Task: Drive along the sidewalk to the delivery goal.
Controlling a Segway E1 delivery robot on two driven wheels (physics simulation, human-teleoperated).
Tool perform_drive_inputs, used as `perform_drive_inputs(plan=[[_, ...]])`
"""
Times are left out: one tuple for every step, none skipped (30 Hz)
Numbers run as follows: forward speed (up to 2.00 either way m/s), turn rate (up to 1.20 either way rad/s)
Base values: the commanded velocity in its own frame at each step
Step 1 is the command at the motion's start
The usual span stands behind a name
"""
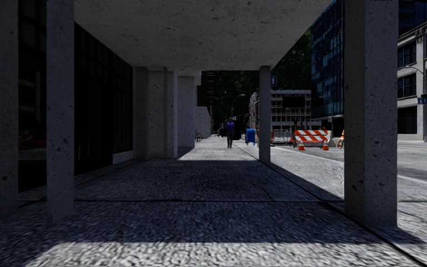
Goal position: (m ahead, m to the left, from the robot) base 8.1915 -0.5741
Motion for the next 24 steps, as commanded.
perform_drive_inputs(plan=[[2.0,0.0],[2.0,0.0],[2.0,0.0],[2.0,0.0],[2.0,0.0],[2.0,0.0],[2.0,0.0],[2.0,0.0],[2.0,0.0],[2.0,0.0],[2.0,0.0],[2.0,0.0],[2.0,0.0],[2.0,0.0],[2.0,0.0],[2.0,0.0],[2.0,0.0],[2.0,0.0],[2.0,0.0],[2.0,0.0],[2.0,0.06],[2.0,0.11],[2.0,0.11],[2.0,0.12]])
